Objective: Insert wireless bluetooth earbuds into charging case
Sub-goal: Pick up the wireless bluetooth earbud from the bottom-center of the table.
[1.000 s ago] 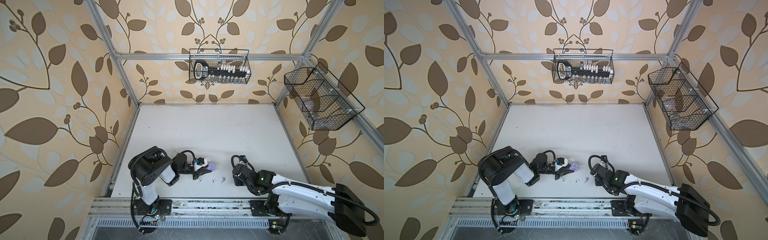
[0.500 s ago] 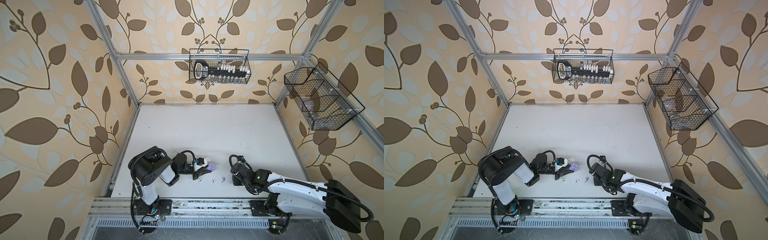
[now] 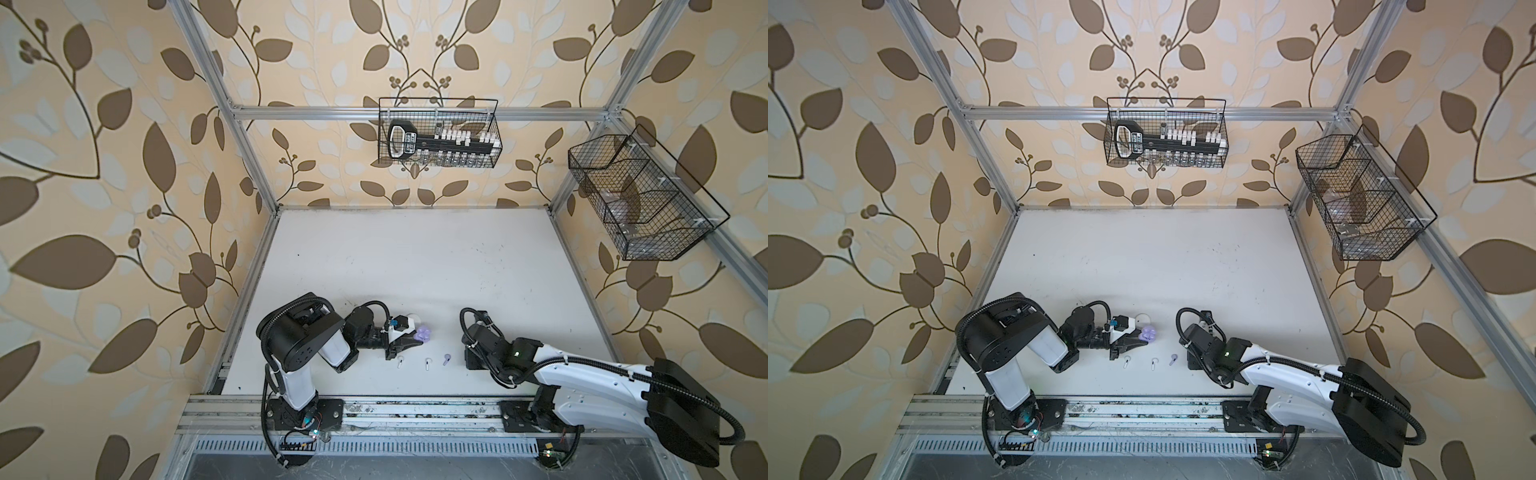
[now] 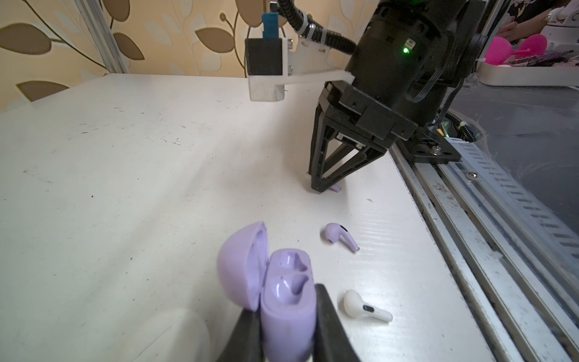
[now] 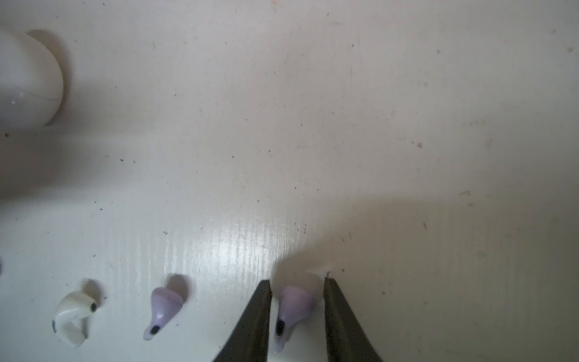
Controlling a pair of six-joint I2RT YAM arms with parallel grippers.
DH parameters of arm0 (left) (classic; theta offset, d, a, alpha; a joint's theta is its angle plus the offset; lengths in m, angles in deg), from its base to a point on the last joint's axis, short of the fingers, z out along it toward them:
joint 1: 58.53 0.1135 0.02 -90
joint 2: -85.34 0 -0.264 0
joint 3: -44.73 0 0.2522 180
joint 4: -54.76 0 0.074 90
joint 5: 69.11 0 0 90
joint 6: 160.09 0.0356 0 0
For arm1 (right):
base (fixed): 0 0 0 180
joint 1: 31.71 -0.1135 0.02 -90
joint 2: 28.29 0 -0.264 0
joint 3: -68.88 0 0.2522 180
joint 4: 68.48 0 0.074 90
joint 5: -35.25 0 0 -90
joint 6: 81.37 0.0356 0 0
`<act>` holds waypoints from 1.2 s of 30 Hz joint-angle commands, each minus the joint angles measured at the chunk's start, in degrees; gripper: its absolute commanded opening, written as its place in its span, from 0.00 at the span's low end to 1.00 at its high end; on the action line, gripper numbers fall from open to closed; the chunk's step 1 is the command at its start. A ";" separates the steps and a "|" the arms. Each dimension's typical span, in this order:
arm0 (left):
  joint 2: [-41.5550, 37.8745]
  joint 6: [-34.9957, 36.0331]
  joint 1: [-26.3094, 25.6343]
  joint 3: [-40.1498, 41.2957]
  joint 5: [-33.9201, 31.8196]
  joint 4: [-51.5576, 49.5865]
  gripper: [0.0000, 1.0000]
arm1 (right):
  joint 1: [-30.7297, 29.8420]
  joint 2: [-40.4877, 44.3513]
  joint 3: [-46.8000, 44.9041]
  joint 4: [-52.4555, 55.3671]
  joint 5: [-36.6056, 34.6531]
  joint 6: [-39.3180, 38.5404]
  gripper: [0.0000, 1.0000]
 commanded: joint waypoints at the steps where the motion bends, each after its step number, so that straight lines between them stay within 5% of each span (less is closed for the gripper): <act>1: -0.04 0.77 -0.63 0.22 0.91 3.94 0.11 | 0.20 -1.17 -0.87 0.32 0.88 0.11 0.28; 36: 0.03 1.04 -0.63 0.66 -0.59 4.90 0.12 | -0.76 -7.02 8.01 10.16 0.72 -0.61 0.28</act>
